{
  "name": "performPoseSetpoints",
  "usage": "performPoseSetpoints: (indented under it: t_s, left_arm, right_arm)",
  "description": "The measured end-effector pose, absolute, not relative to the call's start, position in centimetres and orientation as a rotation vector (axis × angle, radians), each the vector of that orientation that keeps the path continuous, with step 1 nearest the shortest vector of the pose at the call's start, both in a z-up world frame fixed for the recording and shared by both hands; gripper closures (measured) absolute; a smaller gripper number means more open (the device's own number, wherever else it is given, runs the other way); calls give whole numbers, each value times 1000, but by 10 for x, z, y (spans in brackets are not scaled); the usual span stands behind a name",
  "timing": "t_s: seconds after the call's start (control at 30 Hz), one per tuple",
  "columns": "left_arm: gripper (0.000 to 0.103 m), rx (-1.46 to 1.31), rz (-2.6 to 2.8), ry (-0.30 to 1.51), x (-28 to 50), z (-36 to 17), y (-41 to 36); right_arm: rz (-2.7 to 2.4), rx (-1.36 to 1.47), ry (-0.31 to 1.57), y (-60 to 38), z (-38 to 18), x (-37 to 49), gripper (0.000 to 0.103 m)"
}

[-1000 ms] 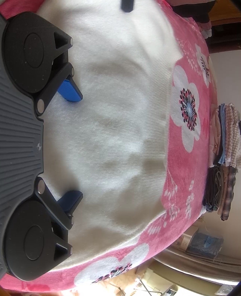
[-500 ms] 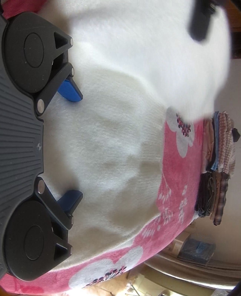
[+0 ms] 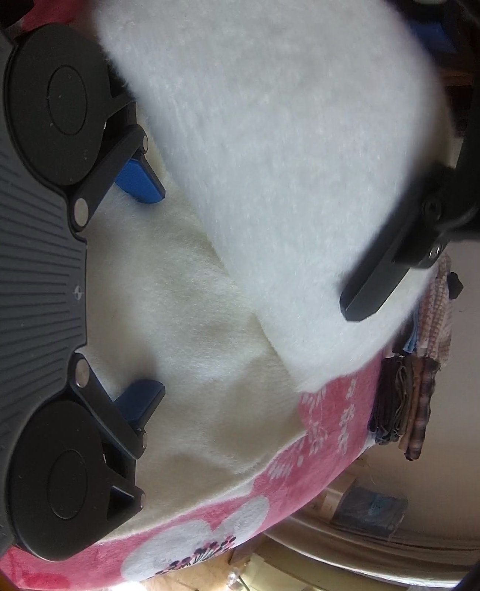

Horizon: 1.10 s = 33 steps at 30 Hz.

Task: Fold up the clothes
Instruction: 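Lift the hem with both tools and fold it over toward the collar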

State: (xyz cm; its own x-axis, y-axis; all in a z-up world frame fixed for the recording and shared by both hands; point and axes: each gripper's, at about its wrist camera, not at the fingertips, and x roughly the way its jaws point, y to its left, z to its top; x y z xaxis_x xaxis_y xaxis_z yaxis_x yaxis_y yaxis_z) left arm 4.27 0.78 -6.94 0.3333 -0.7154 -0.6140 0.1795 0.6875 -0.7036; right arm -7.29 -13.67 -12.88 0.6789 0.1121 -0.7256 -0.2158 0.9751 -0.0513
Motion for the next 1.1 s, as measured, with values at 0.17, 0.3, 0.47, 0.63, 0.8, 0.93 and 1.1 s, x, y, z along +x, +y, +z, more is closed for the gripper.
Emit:
performPoseSetpoints:
  t_s: [0.17, 0.3, 0.47, 0.63, 0.8, 0.93, 1.1]
  left_arm:
    - [82, -582, -640, 1098, 44, -74, 0]
    - [81, -602, -636, 1148, 48, -89, -3]
    - [79, -608, -636, 1174, 48, -88, -3]
    - [72, -608, -617, 1207, 51, -82, -5]
    - [56, -698, -609, 1237, 52, -79, -4]
    - [53, -834, -568, 1267, 55, -83, 5]
    - [41, -927, -550, 1263, 57, -80, 10]
  right_arm:
    - [191, -138, 797, -138, -129, -74, 0]
    - [193, -151, 794, -137, -129, -75, 0]
    - [192, -157, 789, -136, -130, -76, 0]
    - [191, -159, 786, -135, -130, -76, 0]
    - [189, -159, 784, -135, -131, -75, 0]
    - [189, -159, 784, -135, -131, -75, 0]
    - [187, -157, 782, -135, -131, -75, 0]
